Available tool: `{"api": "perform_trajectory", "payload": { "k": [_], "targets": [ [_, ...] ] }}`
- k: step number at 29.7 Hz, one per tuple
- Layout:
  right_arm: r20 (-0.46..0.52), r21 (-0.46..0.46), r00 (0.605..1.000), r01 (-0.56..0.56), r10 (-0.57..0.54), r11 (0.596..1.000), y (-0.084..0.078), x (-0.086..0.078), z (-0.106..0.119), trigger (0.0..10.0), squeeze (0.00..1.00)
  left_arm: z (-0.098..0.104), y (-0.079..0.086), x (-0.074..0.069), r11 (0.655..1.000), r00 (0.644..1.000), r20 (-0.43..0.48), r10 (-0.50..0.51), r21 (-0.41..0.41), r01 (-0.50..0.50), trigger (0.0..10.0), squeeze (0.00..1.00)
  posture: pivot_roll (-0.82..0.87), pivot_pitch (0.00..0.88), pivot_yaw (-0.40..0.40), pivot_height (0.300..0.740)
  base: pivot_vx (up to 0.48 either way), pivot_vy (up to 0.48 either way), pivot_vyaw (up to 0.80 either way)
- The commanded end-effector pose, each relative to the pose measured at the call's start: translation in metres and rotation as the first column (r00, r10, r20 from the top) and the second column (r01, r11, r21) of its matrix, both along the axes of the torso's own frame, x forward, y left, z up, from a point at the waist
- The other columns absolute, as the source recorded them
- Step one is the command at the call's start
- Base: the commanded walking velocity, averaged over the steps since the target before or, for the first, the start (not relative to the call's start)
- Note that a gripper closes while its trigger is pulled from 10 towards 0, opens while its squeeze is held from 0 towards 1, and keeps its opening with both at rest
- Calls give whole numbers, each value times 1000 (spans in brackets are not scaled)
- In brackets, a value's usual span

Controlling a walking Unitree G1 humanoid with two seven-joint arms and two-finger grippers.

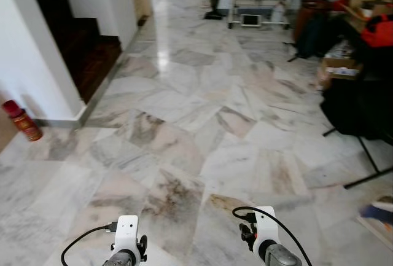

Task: Setting the table

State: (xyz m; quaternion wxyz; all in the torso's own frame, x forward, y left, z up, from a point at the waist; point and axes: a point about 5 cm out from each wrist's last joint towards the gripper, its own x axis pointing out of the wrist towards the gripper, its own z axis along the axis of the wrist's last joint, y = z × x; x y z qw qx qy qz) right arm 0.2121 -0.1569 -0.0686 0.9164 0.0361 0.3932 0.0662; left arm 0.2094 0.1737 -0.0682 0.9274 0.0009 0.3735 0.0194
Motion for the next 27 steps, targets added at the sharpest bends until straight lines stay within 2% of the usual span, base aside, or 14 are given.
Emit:
{"api": "perform_trajectory", "payload": {
  "k": [1,19,20,24,27],
  "targets": [
    [-9,-4,1000,0,0,1000,0,-1,-1,10000,0,0,2,0,1000,1000,1,18,-4,-18,10000,0,75,0,-16,740,0,0,-744],
    [-20,-13,1000,5,-5,1000,-3,-4,-2,10000,0,0,2,0,1000,1000,3,15,1,-15,10000,0,69,0,-15,740,0,0,-740],
    [-22,-15,1000,7,-7,1000,-4,-5,-3,10000,0,0,2,-1,1000,1000,-1,-7,25,7,10000,0,69,0,-15,740,0,-277,-738],
    [-24,-18,1000,10,-10,1000,-5,-5,-3,10000,0,-1,3,-2,1000,1000,-8,-3,22,3,10000,0,68,0,-15,740,0,-480,-738],
    [-24,-20,1000,12,-13,1000,-5,-5,-3,10000,0,-1,3,-2,1000,1000,-8,8,15,-8,10000,0,68,0,-16,740,0,0,-738]
  ]
}}
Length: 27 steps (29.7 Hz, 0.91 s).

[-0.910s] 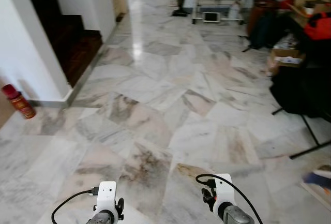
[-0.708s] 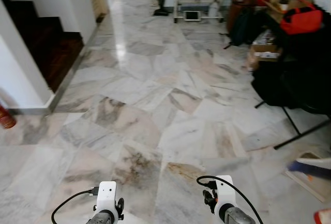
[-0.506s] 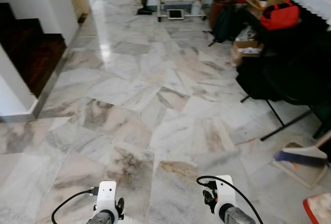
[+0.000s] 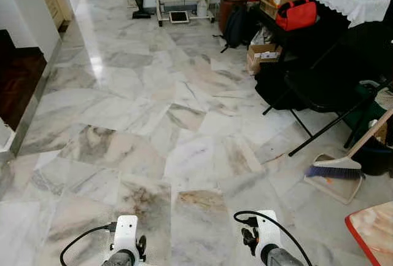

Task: Setting the table

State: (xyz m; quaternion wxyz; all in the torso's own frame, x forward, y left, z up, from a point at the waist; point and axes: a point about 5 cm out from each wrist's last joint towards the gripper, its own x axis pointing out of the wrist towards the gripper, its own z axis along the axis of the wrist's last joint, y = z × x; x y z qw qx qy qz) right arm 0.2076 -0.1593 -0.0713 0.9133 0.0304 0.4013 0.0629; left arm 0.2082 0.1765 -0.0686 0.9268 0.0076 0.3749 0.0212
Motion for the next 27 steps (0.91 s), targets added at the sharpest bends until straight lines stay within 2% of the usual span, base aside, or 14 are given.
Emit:
{"api": "perform_trajectory", "payload": {
  "k": [1,9,13,20,25,27],
  "targets": [
    [-7,-7,1000,13,-13,1000,-3,0,0,10000,0,-1,0,-1,1000,1000,-4,9,1,-9,10000,0,68,0,-16,740,0,0,-738],
    [-8,-6,1000,16,-16,1000,-3,0,0,10000,0,0,1,0,1000,1000,-1,-5,16,5,10000,0,69,0,-12,740,0,0,-738],
    [-7,-7,1000,17,-18,1000,-2,0,0,10000,0,0,2,-1,999,1000,-7,-13,31,13,10000,0,68,0,-9,740,0,-422,-738],
    [-8,-12,1000,16,-16,1000,-3,0,0,10000,0,0,1,0,1000,1000,3,0,12,0,10000,0,71,0,-11,740,0,0,-734],
    [-12,-15,1000,19,-19,1000,-5,-2,-1,10000,0,-1,3,-3,999,1000,-9,-23,34,23,10000,0,60,0,-1,740,0,0,-735],
    [-16,-16,1000,23,-24,1000,-6,-4,-2,10000,0,-2,2,-5,999,999,-13,-36,35,36,10000,0,61,0,0,740,0,-429,-738]
  ]
}}
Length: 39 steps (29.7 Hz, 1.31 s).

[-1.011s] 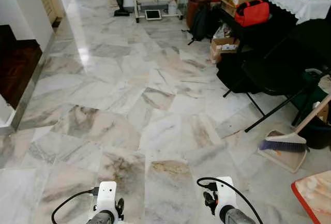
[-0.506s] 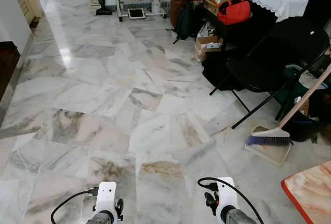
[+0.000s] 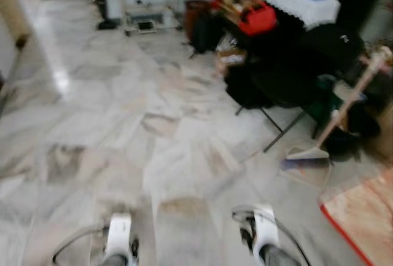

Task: Setting the table

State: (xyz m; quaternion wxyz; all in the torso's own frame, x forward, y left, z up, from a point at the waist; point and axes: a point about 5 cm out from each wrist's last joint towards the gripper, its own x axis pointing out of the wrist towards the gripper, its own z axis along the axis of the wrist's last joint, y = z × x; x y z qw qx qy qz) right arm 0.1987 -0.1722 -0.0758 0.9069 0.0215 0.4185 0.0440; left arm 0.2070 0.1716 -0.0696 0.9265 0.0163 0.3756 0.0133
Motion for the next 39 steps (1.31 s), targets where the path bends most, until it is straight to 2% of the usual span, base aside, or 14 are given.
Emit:
{"api": "perform_trajectory", "payload": {
  "k": [1,33,39],
  "targets": [
    [20,17,1000,-1,1,1000,7,5,2,10000,0,-1,7,-4,1000,1000,-11,-15,24,15,10000,0,61,0,0,740,0,-480,-738],
    [13,21,1000,18,-18,1000,7,3,1,10000,0,1,8,-1,1000,1000,7,-5,8,5,10000,0,68,0,-1,740,0,-15,-737],
    [12,20,1000,26,-26,999,6,3,1,10000,0,0,7,-1,1000,1000,6,-1,4,1,10000,0,63,0,2,740,0,-452,-736]
  ]
}}
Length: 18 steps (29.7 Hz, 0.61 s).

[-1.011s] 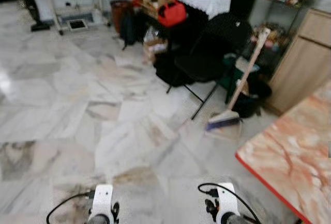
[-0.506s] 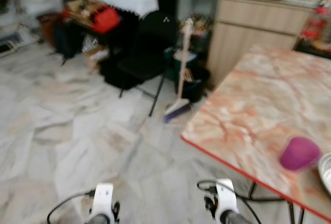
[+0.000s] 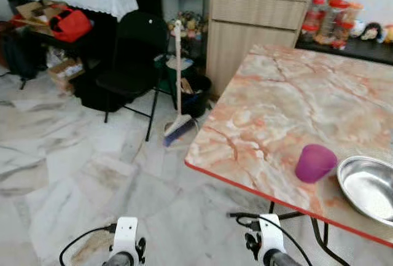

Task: Setting the table

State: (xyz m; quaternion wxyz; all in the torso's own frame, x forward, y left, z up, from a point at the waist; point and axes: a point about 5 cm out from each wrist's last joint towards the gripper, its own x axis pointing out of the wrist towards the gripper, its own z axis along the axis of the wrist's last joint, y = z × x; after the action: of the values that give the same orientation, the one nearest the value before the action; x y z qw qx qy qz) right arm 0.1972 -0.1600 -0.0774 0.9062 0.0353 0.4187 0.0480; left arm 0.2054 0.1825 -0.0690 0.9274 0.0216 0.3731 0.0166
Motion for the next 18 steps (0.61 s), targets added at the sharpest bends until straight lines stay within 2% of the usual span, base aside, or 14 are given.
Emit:
{"api": "perform_trajectory", "payload": {
  "k": [1,18],
  "targets": [
    [13,-8,1000,24,-24,1000,-6,4,3,10000,0,0,-4,1,1000,1000,1,1,-11,-1,10000,0,63,0,2,740,0,0,-738],
    [14,-7,999,30,-29,1000,-6,4,2,10000,0,0,-3,1,1000,1000,10,15,-28,-15,10000,0,63,0,3,740,0,0,-736]
  ]
}}
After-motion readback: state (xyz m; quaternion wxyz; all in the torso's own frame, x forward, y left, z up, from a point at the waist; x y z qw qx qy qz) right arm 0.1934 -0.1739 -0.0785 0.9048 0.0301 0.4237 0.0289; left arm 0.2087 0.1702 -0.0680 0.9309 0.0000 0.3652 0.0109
